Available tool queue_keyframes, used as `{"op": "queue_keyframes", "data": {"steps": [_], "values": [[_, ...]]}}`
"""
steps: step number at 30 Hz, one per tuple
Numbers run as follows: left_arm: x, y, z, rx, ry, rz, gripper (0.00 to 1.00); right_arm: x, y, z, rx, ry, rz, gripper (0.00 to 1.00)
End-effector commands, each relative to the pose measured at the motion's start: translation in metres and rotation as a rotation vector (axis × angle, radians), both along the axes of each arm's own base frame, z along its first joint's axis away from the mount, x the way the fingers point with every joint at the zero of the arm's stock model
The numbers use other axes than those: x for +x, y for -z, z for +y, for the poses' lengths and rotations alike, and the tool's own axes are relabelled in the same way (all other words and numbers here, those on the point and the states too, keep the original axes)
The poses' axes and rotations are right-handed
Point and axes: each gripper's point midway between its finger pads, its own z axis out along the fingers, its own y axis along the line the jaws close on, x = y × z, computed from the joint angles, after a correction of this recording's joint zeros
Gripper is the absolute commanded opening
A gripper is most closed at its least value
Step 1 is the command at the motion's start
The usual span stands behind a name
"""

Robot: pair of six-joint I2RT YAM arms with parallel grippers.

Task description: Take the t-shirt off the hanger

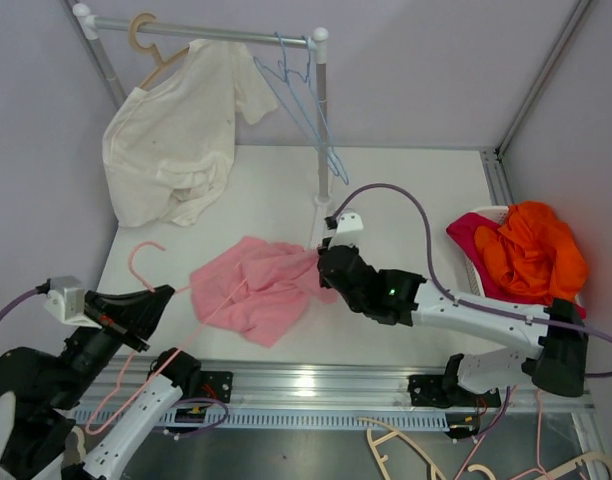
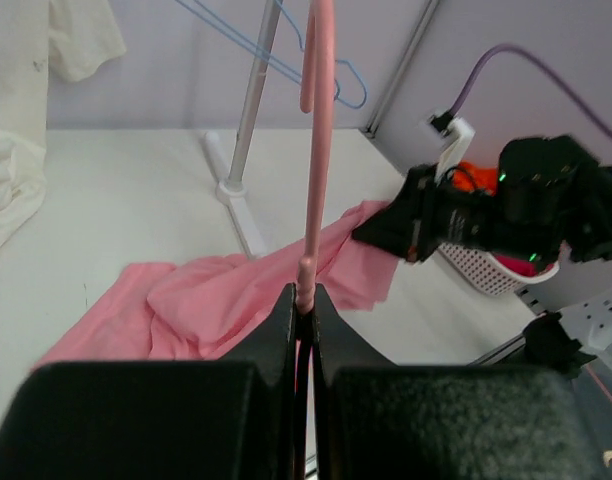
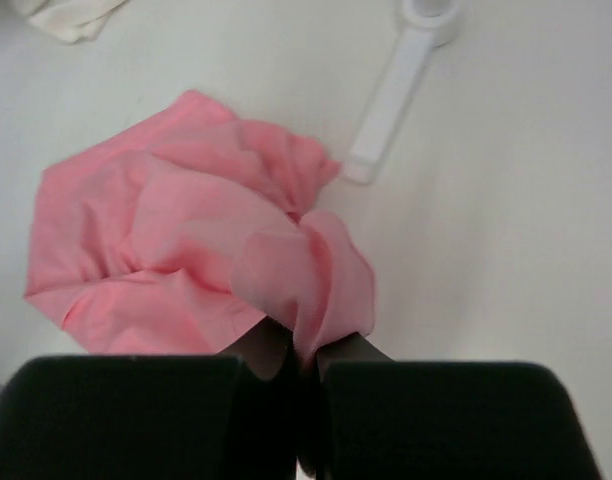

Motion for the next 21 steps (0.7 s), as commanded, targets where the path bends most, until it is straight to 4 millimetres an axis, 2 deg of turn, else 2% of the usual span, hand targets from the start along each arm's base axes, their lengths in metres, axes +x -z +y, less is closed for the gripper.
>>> {"op": "queue_keyframes", "data": {"steps": [1,2,3,4,5,6,7,8,9,10,11,12,13,14,16,17,18,19,20,21], "values": [[0.011,0.013,-0.006,0.049,0.009,-0.032,0.01,0.018,-0.038,-0.064,0.038,0.170,-0.036,0.00],[0.013,0.011,-0.008,0.035,0.011,-0.043,0.01,0.042,-0.054,-0.096,0.023,0.235,-0.076,0.00],[0.016,0.013,-0.010,0.033,0.014,-0.038,0.01,0.056,-0.084,-0.110,0.076,0.264,-0.132,0.00],[0.028,0.026,-0.016,0.048,0.013,0.011,0.01,0.062,-0.108,-0.118,0.122,0.217,-0.162,0.00],[0.034,0.034,-0.018,0.045,0.009,0.061,0.01,0.089,-0.127,-0.159,0.095,0.293,-0.212,0.00],[0.039,0.040,-0.022,0.054,0.014,0.096,0.01,0.099,-0.176,-0.175,0.156,0.312,-0.291,0.00],[0.046,0.048,-0.033,0.075,0.052,0.149,0.00,0.106,-0.202,-0.184,0.173,0.286,-0.330,0.00],[0.050,0.052,-0.038,0.076,0.067,0.177,0.01,0.122,-0.218,-0.198,0.154,0.316,-0.357,0.00],[0.053,0.054,-0.040,0.077,0.069,0.190,0.00,0.133,-0.245,-0.232,0.118,0.391,-0.421,0.00],[0.057,0.055,-0.040,0.076,0.058,0.199,0.01,0.126,-0.307,-0.251,0.151,0.433,-0.550,0.00],[0.062,0.057,-0.040,0.079,0.043,0.208,0.01,0.132,-0.327,-0.269,0.133,0.509,-0.597,0.00],[0.065,0.056,-0.038,0.078,0.026,0.207,0.01,0.125,-0.359,-0.288,0.111,0.570,-0.686,0.00],[0.068,0.053,-0.036,0.078,0.009,0.196,0.01,0.103,-0.406,-0.311,0.144,0.648,-0.799,0.00],[0.074,0.052,-0.033,0.084,-0.024,0.197,0.01,0.097,-0.423,-0.330,0.146,0.742,-0.839,0.00],[0.079,0.046,-0.029,0.107,-0.049,0.207,0.01,0.079,-0.457,-0.353,0.155,0.821,-0.912,0.00],[0.085,0.050,-0.027,0.140,-0.071,0.242,0.01,0.046,-0.493,-0.365,0.182,0.852,-0.996,0.00],[0.102,0.062,-0.027,0.190,-0.113,0.321,0.00,0.054,-0.490,-0.366,0.160,0.867,-0.964,0.00],[0.106,0.050,-0.025,0.192,-0.133,0.317,0.01,0.047,-0.494,-0.368,0.173,0.875,-0.969,0.00],[0.114,0.050,-0.023,0.203,-0.156,0.328,0.01,0.041,-0.494,-0.372,0.185,0.893,-0.964,0.00],[0.121,0.046,-0.026,0.195,-0.152,0.325,0.01,0.044,-0.485,-0.374,0.171,0.911,-0.934,0.00]]}}
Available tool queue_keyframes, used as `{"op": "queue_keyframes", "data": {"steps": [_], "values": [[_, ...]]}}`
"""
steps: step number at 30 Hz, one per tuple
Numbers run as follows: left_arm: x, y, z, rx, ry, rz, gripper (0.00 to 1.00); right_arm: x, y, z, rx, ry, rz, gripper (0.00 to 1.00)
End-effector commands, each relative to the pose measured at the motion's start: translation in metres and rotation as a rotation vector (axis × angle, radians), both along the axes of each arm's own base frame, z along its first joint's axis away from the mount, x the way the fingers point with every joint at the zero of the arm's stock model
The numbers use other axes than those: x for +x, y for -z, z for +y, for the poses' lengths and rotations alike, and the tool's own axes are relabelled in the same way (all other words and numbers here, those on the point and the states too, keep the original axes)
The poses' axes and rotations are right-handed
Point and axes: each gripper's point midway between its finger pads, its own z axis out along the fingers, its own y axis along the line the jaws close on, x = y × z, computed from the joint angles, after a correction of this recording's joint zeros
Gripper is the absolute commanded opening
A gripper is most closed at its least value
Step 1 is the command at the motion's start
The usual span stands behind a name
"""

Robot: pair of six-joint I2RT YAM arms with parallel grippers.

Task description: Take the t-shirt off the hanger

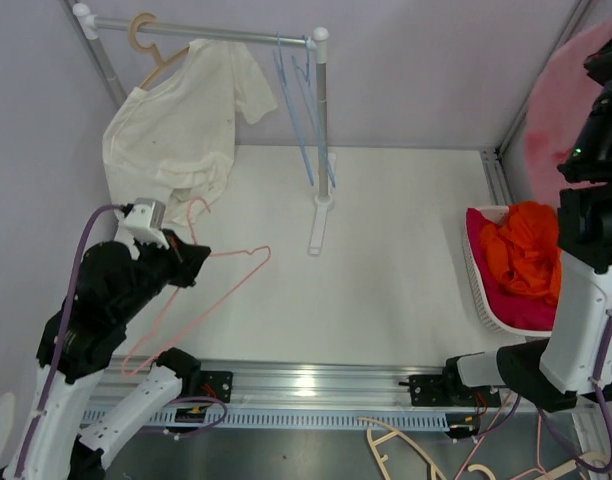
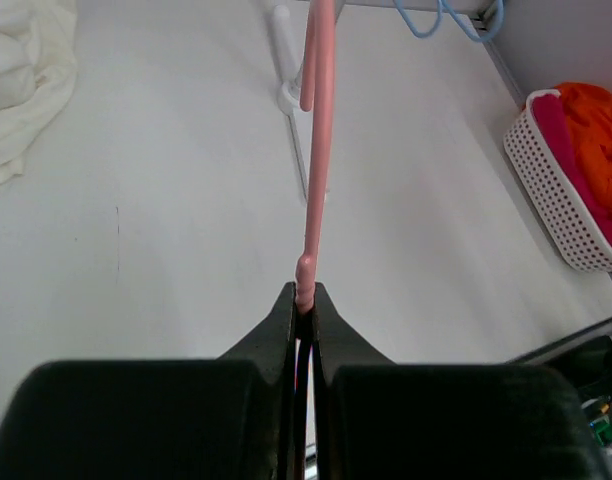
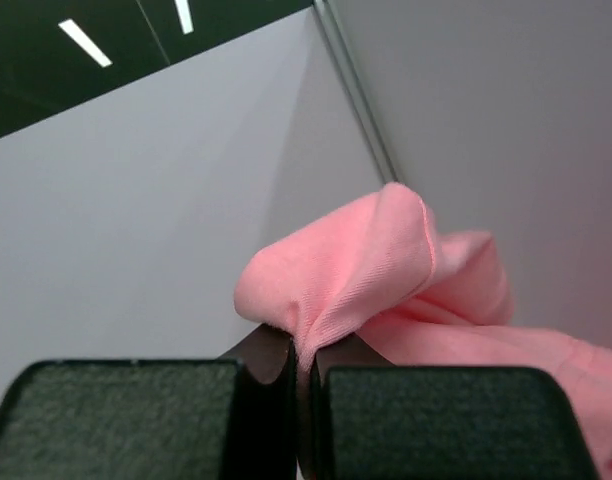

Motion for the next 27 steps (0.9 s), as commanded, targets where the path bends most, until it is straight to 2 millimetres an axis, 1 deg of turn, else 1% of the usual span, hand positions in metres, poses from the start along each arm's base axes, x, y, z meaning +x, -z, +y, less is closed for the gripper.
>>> {"op": "queue_keyframes", "data": {"steps": [1,2,3,4,5,6,7,8,9,10,11,12,13,14,15,16,17,18,19,20,21,22,23,24,26,27], "values": [[0.034,-0.019,0.001,0.020,-0.065,-0.016,0.01,-0.027,0.015,-0.027,0.036,0.134,0.068,0.00],[0.044,-0.029,0.003,-0.006,-0.086,-0.044,0.00,-0.032,0.026,-0.032,0.074,0.152,0.073,0.00],[0.054,-0.038,0.000,-0.027,-0.071,-0.038,0.01,-0.038,0.054,-0.042,0.102,0.211,0.112,0.00],[0.060,-0.032,-0.007,-0.027,-0.045,-0.011,0.01,-0.042,0.072,-0.048,0.120,0.247,0.135,0.00],[0.068,-0.043,-0.001,-0.037,-0.072,-0.022,0.00,-0.044,0.088,-0.052,0.141,0.270,0.151,0.00],[0.073,-0.055,-0.002,-0.047,-0.062,-0.037,0.01,-0.030,0.125,-0.053,0.129,0.294,0.237,0.00],[0.088,-0.052,-0.004,-0.043,-0.063,-0.006,0.01,-0.042,0.135,-0.058,0.151,0.315,0.248,0.00],[0.091,-0.077,-0.001,-0.059,-0.075,-0.055,0.00,-0.039,0.150,-0.059,0.152,0.324,0.287,0.00],[0.096,-0.082,-0.001,-0.059,-0.078,-0.052,0.01,-0.037,0.168,-0.065,0.173,0.348,0.330,0.00],[0.102,-0.086,0.000,-0.057,-0.092,-0.055,0.01,-0.032,0.187,-0.069,0.182,0.363,0.374,0.00],[0.113,-0.084,-0.001,-0.059,-0.100,-0.034,0.01,-0.021,0.198,-0.066,0.177,0.312,0.402,0.00],[0.113,-0.110,0.000,-0.077,-0.108,-0.091,0.01,-0.022,0.217,-0.084,0.239,0.341,0.430,0.00],[0.118,-0.118,-0.001,-0.085,-0.111,-0.114,0.01,-0.016,0.233,-0.090,0.263,0.319,0.464,0.00],[0.126,-0.124,-0.003,-0.091,-0.105,-0.124,0.00,0.000,0.247,-0.083,0.272,0.212,0.504,0.00],[0.130,-0.131,-0.004,-0.095,-0.103,-0.141,0.01,0.003,0.260,-0.088,0.301,0.190,0.533,0.00],[0.134,-0.141,-0.006,-0.103,-0.096,-0.169,0.01,-0.002,0.271,-0.109,0.360,0.223,0.534,0.00],[0.139,-0.140,-0.008,-0.104,-0.087,-0.163,0.01,0.000,0.289,-0.116,0.393,0.223,0.570,0.00],[0.151,-0.134,-0.010,-0.095,-0.089,-0.139,0.01,0.004,0.298,-0.117,0.408,0.189,0.584,0.00],[0.155,-0.143,-0.010,-0.094,-0.090,-0.158,0.00,-0.003,0.306,-0.133,0.440,0.221,0.582,0.00],[0.160,-0.141,-0.008,-0.087,-0.100,-0.152,0.00,-0.005,0.321,-0.139,0.464,0.222,0.607,0.00],[0.170,-0.136,-0.007,-0.081,-0.111,-0.135,0.01,-0.004,0.326,-0.140,0.474,0.203,0.608,0.00],[0.173,-0.144,-0.005,-0.083,-0.121,-0.152,0.01,-0.007,0.333,-0.145,0.487,0.219,0.616,0.00],[0.178,-0.143,-0.001,-0.089,-0.137,-0.145,0.00,-0.011,0.340,-0.152,0.509,0.245,0.614,0.00],[0.180,-0.147,0.000,-0.096,-0.138,-0.149,0.00,-0.011,0.353,-0.153,0.528,0.254,0.627,0.00],[0.192,-0.146,0.004,-0.100,-0.152,-0.136,0.01,-0.010,0.368,-0.153,0.567,0.255,0.627,0.00],[0.195,-0.150,0.007,-0.098,-0.164,-0.140,0.01,-0.009,0.391,-0.153,0.599,0.256,0.661,0.00]]}}
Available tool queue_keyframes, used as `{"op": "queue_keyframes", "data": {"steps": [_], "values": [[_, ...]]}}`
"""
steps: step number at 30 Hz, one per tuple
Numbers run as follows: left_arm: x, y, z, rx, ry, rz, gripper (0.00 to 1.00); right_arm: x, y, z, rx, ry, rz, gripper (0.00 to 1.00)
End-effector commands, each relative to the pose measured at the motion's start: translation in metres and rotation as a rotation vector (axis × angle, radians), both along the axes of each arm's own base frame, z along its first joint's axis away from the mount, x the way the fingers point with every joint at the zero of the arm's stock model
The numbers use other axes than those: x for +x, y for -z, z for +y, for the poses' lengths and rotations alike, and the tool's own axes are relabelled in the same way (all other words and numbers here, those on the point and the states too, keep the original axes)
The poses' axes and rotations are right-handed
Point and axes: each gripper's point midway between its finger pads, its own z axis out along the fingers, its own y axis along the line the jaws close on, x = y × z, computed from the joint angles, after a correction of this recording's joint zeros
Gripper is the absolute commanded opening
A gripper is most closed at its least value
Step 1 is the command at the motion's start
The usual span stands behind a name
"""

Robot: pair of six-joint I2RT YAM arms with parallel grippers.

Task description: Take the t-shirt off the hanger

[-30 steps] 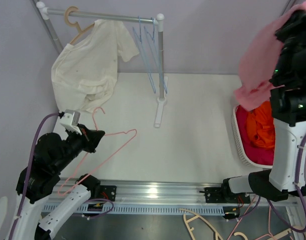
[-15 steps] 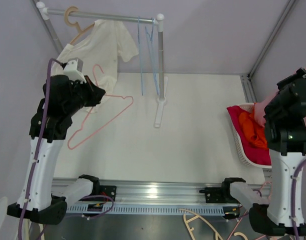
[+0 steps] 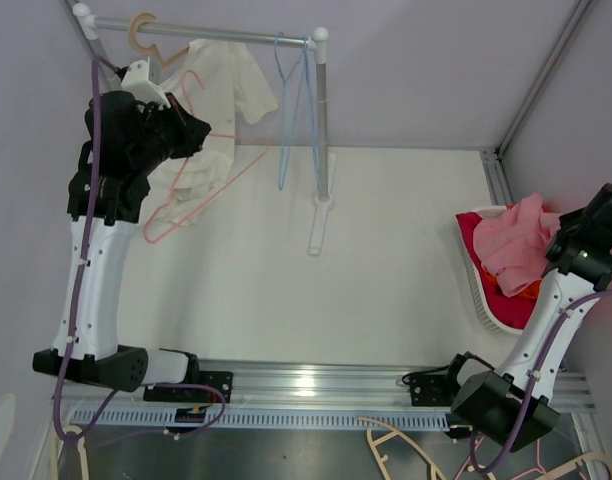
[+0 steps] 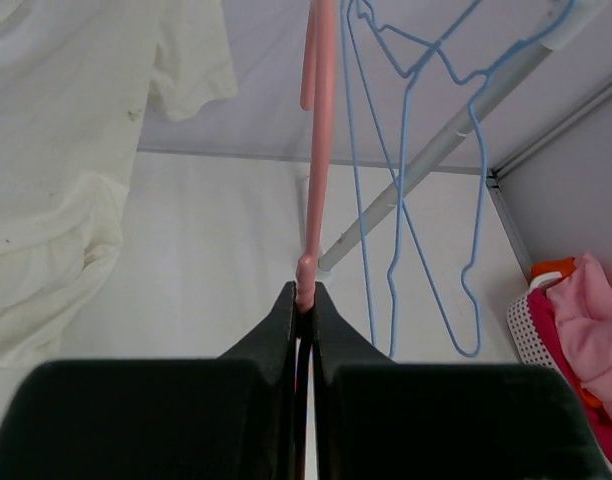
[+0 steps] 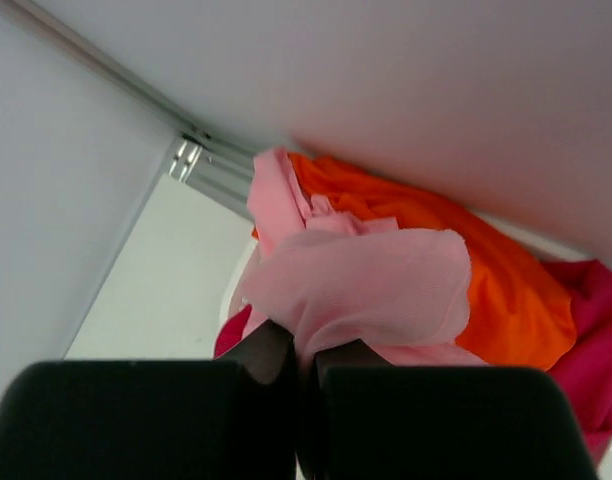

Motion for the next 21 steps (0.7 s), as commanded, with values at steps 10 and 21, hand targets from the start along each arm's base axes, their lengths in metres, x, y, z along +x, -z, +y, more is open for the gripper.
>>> {"op": "queue_keyframes", "data": {"steps": [10,21], "values": [[0.046,-0.031,0.011,-0.041,0.002,-0.097,0.01,0.003,0.185,0.017,0.383,0.057,0.044,0.00],[0.073,-0.053,0.014,-0.008,-0.016,-0.223,0.01,0.012,0.058,-0.007,0.145,0.086,-0.002,0.52]]}}
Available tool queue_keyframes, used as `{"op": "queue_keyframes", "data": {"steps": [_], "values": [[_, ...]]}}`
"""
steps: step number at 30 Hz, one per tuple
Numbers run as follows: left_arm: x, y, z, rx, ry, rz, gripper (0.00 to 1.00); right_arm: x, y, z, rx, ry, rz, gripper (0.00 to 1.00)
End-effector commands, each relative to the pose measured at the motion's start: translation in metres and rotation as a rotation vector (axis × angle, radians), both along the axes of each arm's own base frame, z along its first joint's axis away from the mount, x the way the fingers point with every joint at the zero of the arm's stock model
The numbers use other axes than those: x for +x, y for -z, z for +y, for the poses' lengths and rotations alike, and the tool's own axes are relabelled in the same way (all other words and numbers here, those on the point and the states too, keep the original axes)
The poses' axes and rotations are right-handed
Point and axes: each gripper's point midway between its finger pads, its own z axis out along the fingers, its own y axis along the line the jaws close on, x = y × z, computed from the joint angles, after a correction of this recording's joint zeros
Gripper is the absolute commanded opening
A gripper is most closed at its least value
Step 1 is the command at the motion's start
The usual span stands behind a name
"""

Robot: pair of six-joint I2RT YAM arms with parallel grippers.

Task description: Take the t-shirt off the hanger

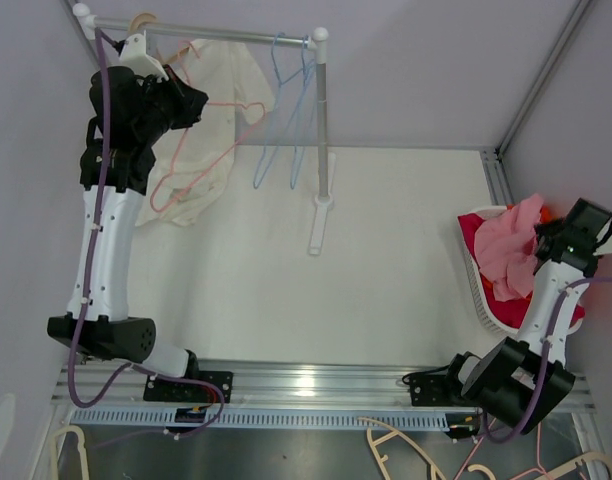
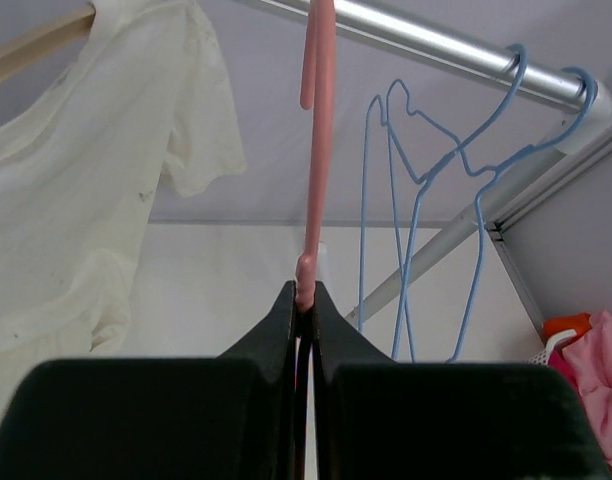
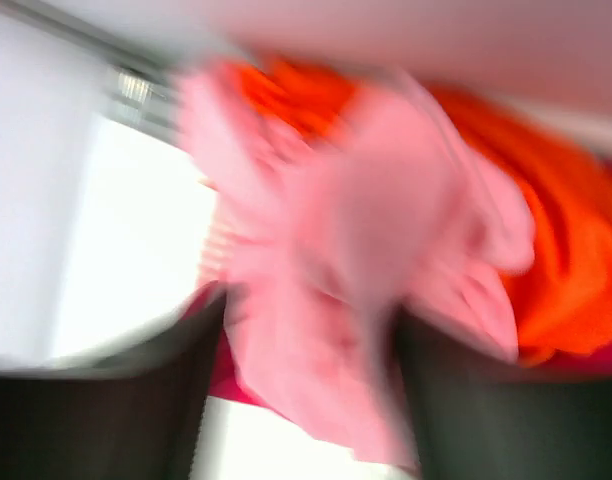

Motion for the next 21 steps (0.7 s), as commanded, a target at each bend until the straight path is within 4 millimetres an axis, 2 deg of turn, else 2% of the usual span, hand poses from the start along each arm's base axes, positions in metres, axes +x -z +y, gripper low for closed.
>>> {"op": "queue_keyframes", "data": {"steps": [1,2,4,6,10,11,13,14,16,18,19,21], "values": [[0.013,-0.036,0.002,0.002,0.001,-0.127,0.00,-0.005,-0.080,-0.017,-0.180,0.049,-0.076,0.81],[0.015,-0.038,0.002,0.002,-0.002,-0.132,0.01,-0.009,-0.078,-0.018,-0.173,0.058,-0.046,0.90],[0.024,-0.033,0.001,0.006,0.001,-0.119,0.01,-0.012,-0.082,-0.021,-0.185,0.078,-0.042,0.94],[0.028,-0.039,0.000,0.012,0.006,-0.141,0.01,-0.013,-0.076,-0.019,-0.173,0.085,-0.047,1.00],[0.038,-0.048,-0.008,0.033,0.034,-0.198,0.01,-0.019,-0.080,-0.019,-0.189,0.109,-0.047,1.00],[0.044,-0.043,-0.011,0.046,0.043,-0.198,0.01,-0.021,-0.084,-0.019,-0.198,0.115,-0.047,0.99],[0.049,-0.053,-0.026,0.099,0.075,-0.267,0.01,-0.020,-0.096,-0.015,-0.221,0.100,-0.064,0.99],[0.053,-0.051,-0.031,0.129,0.075,-0.276,0.00,-0.021,-0.104,-0.011,-0.236,0.092,-0.084,0.99],[0.065,-0.060,-0.043,0.212,0.033,-0.331,0.01,-0.018,-0.114,-0.004,-0.248,0.062,-0.121,0.99],[0.071,-0.064,-0.052,0.243,0.015,-0.369,0.00,-0.019,-0.121,0.001,-0.257,0.048,-0.147,0.99],[0.072,-0.059,-0.062,0.256,0.019,-0.374,0.00,-0.018,-0.122,0.002,-0.255,0.044,-0.153,0.99],[0.078,-0.061,-0.069,0.248,-0.003,-0.403,0.01,-0.017,-0.122,0.005,-0.247,0.028,-0.160,0.99]]}}
